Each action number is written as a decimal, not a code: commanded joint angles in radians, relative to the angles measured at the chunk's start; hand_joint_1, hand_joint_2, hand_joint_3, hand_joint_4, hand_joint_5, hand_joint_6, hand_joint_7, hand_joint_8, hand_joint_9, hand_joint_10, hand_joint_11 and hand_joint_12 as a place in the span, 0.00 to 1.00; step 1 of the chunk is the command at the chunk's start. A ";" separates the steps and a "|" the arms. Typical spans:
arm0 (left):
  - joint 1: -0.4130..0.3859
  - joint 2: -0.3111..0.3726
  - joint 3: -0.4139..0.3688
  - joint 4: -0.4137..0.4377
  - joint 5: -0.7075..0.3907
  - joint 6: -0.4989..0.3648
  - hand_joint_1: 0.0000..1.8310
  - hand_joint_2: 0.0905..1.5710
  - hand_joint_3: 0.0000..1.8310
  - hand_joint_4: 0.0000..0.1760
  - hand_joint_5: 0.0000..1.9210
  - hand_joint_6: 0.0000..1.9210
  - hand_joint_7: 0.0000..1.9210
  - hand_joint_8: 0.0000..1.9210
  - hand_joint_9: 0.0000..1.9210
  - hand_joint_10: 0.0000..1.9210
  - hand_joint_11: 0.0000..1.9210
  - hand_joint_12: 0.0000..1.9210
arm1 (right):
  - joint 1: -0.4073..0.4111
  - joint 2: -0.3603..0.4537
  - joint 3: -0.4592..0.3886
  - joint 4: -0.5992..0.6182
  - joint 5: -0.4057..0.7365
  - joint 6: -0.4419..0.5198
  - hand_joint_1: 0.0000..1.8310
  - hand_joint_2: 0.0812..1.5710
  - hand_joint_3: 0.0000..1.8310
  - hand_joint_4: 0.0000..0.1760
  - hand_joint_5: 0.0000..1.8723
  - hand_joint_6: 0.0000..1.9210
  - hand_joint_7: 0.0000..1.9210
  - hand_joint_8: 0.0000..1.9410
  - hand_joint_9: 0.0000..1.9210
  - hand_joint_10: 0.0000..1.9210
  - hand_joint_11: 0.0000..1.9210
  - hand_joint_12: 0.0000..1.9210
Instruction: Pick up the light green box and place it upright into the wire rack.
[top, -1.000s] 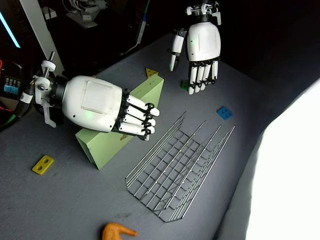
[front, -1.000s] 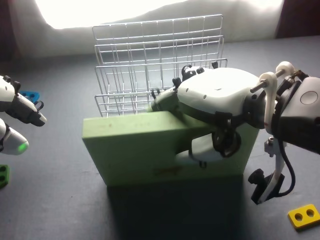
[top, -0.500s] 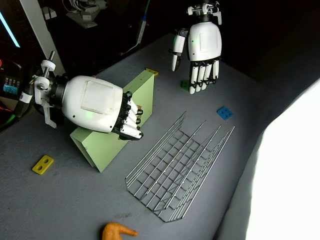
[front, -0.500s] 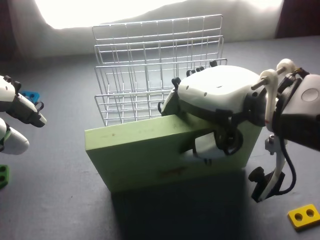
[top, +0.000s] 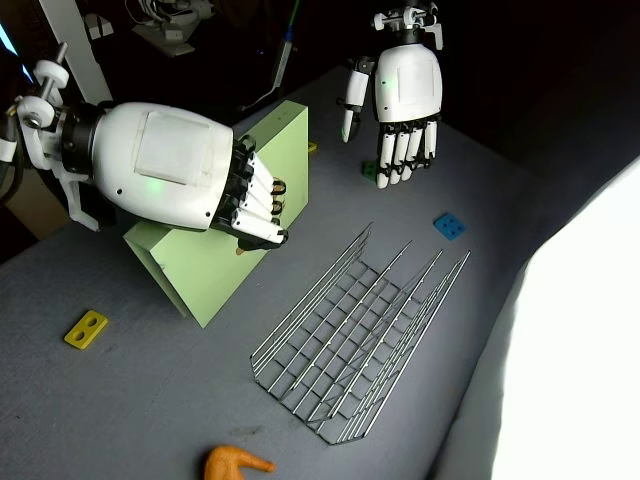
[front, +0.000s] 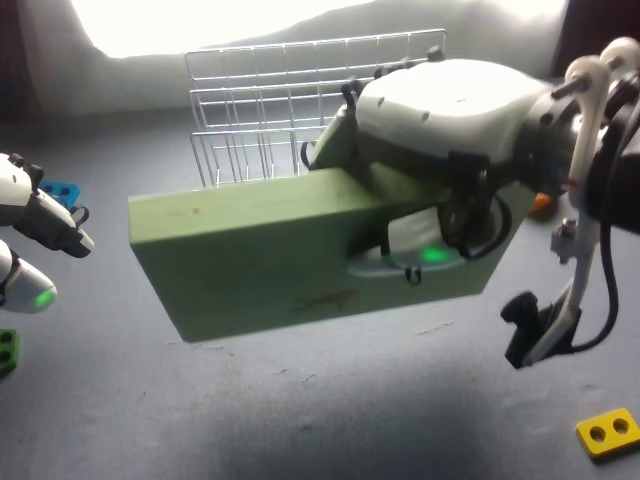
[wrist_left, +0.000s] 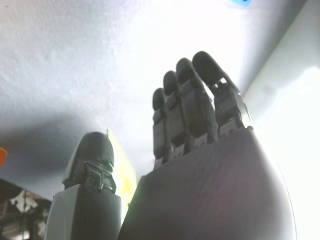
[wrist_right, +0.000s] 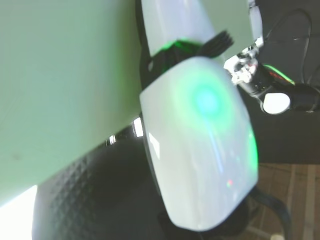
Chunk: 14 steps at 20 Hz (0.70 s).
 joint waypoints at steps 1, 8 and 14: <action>-0.016 -0.002 -0.003 0.011 0.053 -0.001 0.15 0.84 0.00 0.00 0.16 0.00 0.19 0.00 0.20 0.00 0.00 0.60 | 0.020 0.009 -0.003 -0.026 0.040 -0.003 0.68 0.69 0.00 0.00 0.56 0.38 0.49 0.65 0.38 0.71 0.20 0.99; -0.019 -0.002 -0.001 0.011 0.053 -0.003 0.14 0.84 0.00 0.00 0.15 0.00 0.18 0.00 0.19 0.00 0.00 0.60 | 0.106 0.012 0.024 -0.027 0.095 -0.048 0.68 0.70 0.00 0.00 0.53 0.42 0.49 0.65 0.38 0.70 0.21 0.97; -0.019 -0.002 -0.002 0.011 0.053 -0.003 0.15 0.83 0.00 0.00 0.13 0.00 0.18 0.00 0.19 0.00 0.00 0.60 | 0.146 -0.012 0.074 -0.028 0.108 -0.049 0.67 0.71 0.00 0.00 0.50 0.47 0.49 0.65 0.37 0.68 0.19 0.95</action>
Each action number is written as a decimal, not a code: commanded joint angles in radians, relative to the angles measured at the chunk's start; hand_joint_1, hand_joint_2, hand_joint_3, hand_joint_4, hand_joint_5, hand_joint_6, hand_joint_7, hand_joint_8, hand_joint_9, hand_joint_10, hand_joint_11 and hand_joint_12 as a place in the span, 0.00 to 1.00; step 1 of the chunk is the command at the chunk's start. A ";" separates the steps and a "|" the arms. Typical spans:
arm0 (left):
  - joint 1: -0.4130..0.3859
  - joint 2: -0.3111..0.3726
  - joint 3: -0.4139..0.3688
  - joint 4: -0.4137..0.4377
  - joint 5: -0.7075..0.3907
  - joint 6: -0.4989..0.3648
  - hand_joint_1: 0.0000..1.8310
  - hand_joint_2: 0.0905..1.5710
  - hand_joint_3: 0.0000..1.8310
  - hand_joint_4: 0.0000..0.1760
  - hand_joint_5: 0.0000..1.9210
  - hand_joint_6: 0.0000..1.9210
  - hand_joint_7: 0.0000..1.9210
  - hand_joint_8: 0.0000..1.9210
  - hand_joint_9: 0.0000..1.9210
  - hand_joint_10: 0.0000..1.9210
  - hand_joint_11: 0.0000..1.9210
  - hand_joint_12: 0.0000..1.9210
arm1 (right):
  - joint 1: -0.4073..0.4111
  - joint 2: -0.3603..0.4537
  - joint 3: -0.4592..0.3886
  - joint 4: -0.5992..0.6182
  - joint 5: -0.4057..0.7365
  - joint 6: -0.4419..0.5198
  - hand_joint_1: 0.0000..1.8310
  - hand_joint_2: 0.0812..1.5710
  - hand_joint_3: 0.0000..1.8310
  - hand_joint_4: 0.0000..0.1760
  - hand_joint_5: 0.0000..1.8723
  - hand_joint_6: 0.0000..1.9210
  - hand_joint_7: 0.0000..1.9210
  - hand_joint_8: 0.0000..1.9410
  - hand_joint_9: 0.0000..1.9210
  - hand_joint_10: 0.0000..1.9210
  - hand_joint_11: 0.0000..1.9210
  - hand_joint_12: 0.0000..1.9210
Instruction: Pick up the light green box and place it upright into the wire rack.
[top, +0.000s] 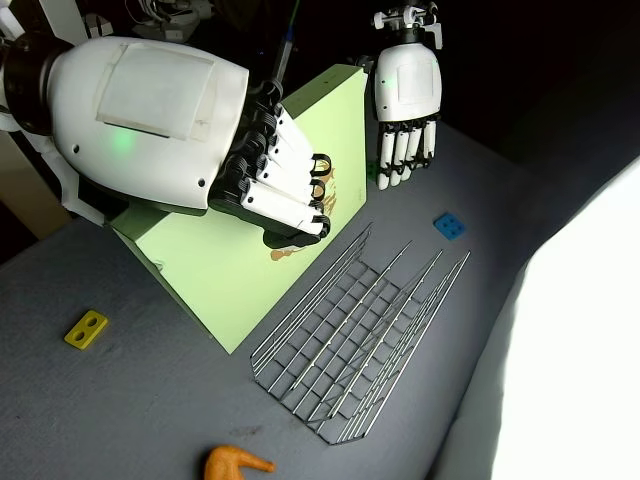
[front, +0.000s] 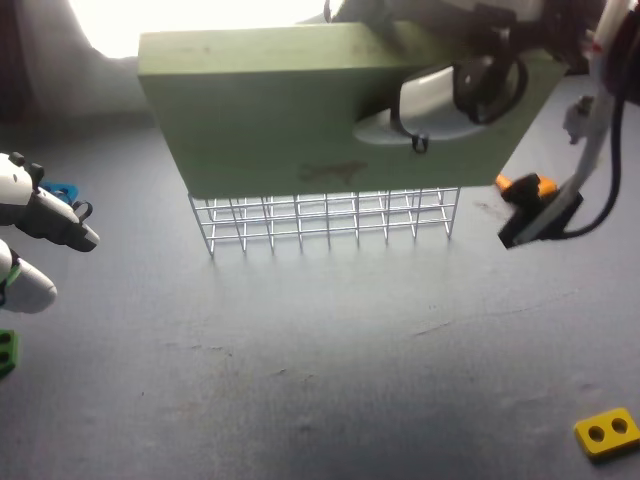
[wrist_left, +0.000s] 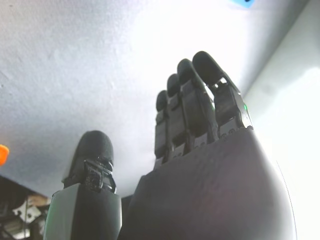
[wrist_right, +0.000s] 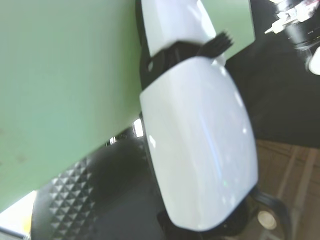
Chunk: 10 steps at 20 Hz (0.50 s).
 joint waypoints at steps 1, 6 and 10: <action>-0.010 -0.002 -0.002 0.016 0.063 -0.001 0.15 0.83 0.00 0.00 0.13 0.00 0.18 0.00 0.20 0.00 0.00 0.60 | 0.022 -0.001 0.012 -0.039 0.031 0.006 0.67 0.72 0.00 0.00 0.49 0.49 0.48 0.66 0.36 0.68 0.18 0.95; -0.010 -0.003 -0.002 0.020 0.063 -0.001 0.17 0.83 0.00 0.00 0.13 0.00 0.17 0.00 0.19 0.00 0.00 0.59 | 0.017 -0.040 0.092 -0.114 -0.011 0.071 0.67 0.72 0.00 0.00 0.49 0.48 0.48 0.67 0.40 0.65 0.24 0.87; -0.010 -0.005 -0.002 0.023 0.065 -0.001 0.17 0.82 0.00 0.00 0.14 0.01 0.18 0.00 0.20 0.01 0.00 0.61 | 0.024 -0.078 0.149 -0.123 -0.047 0.079 0.68 0.71 0.00 0.00 0.51 0.45 0.48 0.68 0.39 0.67 0.25 0.88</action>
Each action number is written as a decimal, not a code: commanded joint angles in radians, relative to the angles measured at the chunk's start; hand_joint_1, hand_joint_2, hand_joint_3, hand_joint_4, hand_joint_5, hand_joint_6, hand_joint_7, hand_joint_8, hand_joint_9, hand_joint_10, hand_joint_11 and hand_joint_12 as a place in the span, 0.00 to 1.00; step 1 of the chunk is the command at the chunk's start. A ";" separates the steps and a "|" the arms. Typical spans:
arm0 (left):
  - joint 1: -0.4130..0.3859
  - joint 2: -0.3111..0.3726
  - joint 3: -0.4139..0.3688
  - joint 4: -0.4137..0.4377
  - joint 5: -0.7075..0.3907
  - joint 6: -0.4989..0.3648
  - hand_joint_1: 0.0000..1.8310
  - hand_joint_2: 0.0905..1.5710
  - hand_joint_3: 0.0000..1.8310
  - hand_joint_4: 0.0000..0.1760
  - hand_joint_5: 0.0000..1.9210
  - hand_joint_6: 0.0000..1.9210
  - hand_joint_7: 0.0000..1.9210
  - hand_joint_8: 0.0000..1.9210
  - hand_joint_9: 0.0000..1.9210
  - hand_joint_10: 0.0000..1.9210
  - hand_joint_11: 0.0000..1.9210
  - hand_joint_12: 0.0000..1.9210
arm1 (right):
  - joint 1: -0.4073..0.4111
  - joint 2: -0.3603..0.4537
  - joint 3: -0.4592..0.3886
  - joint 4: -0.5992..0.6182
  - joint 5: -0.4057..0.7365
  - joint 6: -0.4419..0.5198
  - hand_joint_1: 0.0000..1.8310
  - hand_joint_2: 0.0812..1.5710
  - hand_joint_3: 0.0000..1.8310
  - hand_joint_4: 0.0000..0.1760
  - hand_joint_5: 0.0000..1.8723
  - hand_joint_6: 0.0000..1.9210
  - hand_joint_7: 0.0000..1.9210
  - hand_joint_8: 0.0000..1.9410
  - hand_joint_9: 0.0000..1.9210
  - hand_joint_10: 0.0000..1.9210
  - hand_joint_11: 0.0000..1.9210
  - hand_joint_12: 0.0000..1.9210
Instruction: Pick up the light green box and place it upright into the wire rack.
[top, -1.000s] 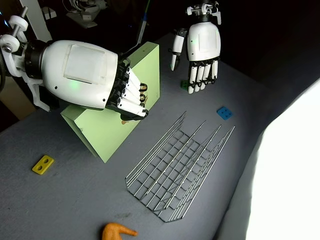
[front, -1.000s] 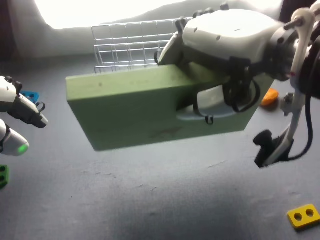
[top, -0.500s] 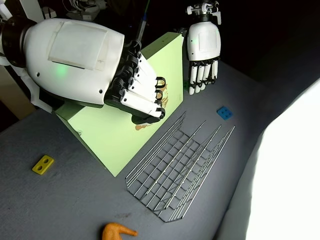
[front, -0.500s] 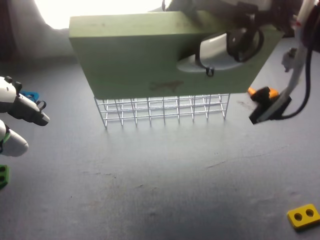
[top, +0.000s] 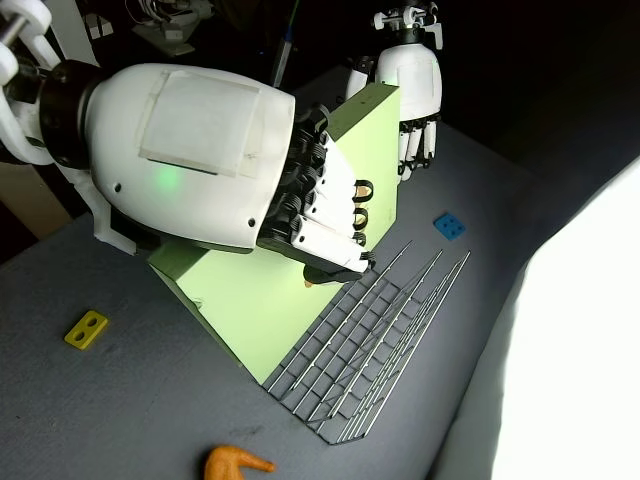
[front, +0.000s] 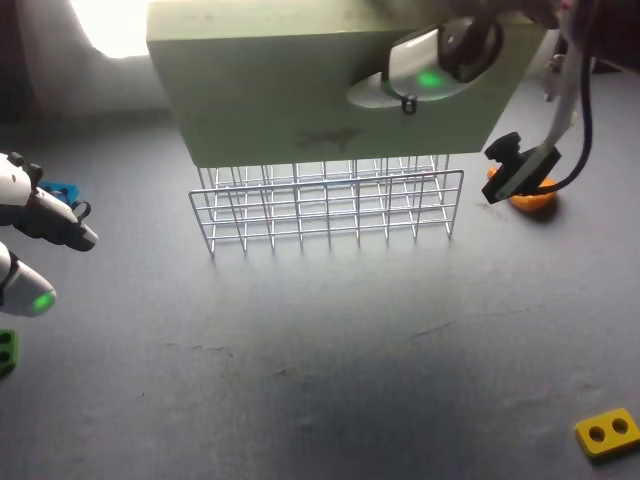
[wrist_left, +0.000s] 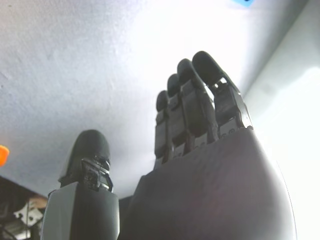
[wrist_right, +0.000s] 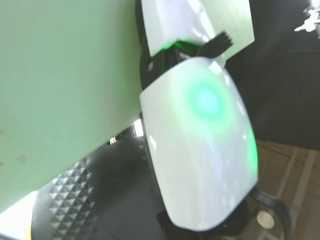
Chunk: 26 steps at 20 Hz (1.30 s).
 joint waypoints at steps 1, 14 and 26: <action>-0.010 -0.005 -0.002 0.016 0.065 0.000 0.17 0.82 0.00 0.00 0.14 0.01 0.18 0.00 0.20 0.00 0.00 0.61 | 0.016 -0.003 0.009 -0.038 0.029 0.010 0.73 0.73 0.00 0.00 0.48 0.48 0.46 0.68 0.38 0.75 0.24 0.89; -0.006 -0.011 0.002 0.021 0.065 0.000 0.15 0.83 0.00 0.00 0.14 0.00 0.18 0.00 0.20 0.00 0.00 0.60 | -0.017 -0.061 0.062 -0.041 0.018 0.017 0.67 0.72 0.00 0.00 0.49 0.48 0.48 0.67 0.39 0.66 0.25 0.87; 0.001 -0.019 0.003 0.021 0.068 0.000 0.15 0.83 0.00 0.00 0.14 0.00 0.17 0.00 0.19 0.00 0.00 0.60 | -0.039 -0.102 0.107 -0.040 0.034 0.046 0.68 0.71 0.00 0.00 0.51 0.44 0.50 0.66 0.41 0.67 0.28 0.86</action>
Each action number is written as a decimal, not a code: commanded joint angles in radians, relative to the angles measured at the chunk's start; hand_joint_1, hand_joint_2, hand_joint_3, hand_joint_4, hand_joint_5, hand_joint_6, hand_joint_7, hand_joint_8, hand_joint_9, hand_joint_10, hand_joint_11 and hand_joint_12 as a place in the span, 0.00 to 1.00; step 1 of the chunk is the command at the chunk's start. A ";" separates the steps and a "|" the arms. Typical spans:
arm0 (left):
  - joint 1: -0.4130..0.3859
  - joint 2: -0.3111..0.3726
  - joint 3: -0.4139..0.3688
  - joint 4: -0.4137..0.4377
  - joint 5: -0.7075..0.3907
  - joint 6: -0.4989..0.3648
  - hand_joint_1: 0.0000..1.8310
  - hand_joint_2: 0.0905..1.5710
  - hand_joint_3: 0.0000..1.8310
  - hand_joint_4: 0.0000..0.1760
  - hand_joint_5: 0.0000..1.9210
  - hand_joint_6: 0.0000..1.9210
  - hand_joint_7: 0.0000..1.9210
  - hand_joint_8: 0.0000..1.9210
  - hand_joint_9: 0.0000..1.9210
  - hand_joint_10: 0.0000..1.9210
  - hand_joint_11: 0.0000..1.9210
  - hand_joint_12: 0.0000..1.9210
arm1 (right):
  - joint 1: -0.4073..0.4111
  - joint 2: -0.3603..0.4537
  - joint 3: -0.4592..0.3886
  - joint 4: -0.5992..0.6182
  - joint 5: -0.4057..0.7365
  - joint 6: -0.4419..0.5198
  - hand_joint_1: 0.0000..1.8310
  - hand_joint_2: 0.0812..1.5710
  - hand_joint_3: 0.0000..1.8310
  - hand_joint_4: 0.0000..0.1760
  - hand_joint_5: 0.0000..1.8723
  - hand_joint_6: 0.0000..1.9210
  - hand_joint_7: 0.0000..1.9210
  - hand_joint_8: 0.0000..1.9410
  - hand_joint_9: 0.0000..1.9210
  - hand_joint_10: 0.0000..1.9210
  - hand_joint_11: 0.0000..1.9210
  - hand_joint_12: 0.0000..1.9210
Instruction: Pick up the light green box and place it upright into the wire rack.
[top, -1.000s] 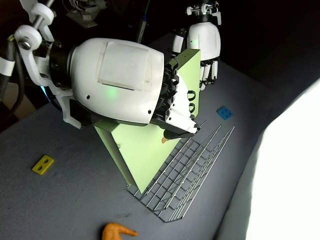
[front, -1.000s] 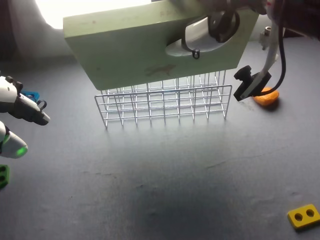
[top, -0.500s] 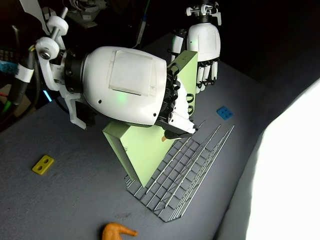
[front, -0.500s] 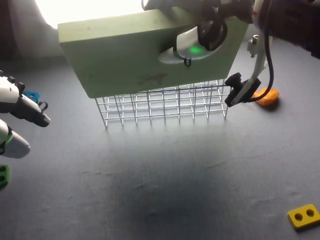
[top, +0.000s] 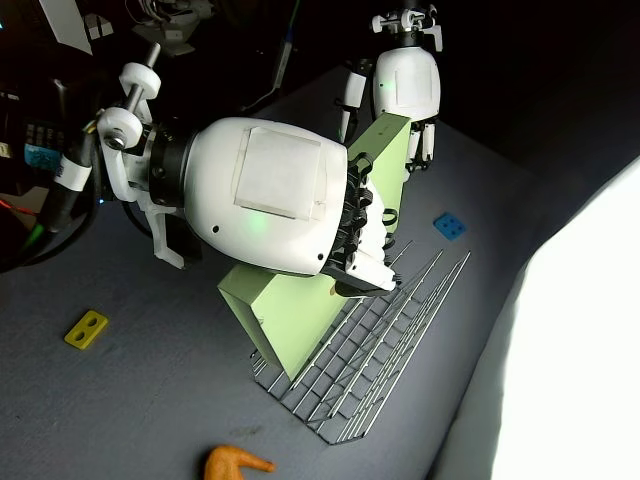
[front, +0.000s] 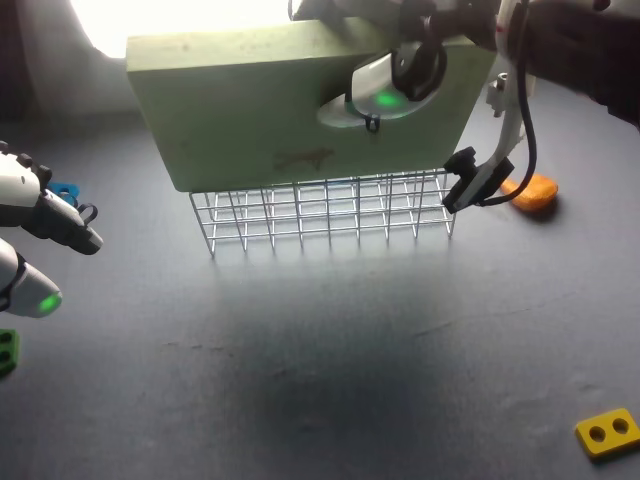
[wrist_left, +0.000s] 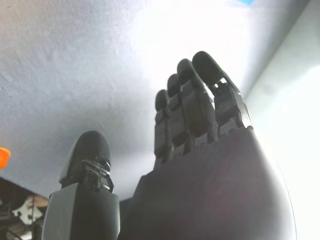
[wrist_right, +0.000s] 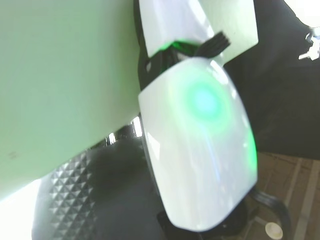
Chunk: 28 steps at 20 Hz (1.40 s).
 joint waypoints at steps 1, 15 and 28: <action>-0.004 -0.005 0.003 0.014 0.067 -0.001 0.15 0.83 0.00 0.00 0.14 0.00 0.17 0.00 0.19 0.00 0.00 0.60 | 0.004 0.001 0.003 -0.031 0.045 0.008 0.68 0.71 0.00 0.00 0.50 0.46 0.49 0.66 0.41 0.67 0.27 0.86; 0.002 -0.005 0.005 0.013 0.067 -0.002 0.15 0.83 0.00 0.00 0.14 0.00 0.18 0.00 0.20 0.00 0.00 0.61 | -0.086 -0.058 0.085 -0.174 0.065 0.134 0.68 0.71 0.00 0.00 0.51 0.44 0.49 0.66 0.40 0.67 0.26 0.87; 0.003 -0.005 0.004 0.013 0.067 -0.002 0.16 0.83 0.00 0.00 0.15 0.00 0.19 0.00 0.20 0.00 0.00 0.61 | -0.111 -0.087 0.125 -0.180 0.077 0.186 0.68 0.71 0.00 0.00 0.51 0.43 0.48 0.68 0.39 0.71 0.25 0.91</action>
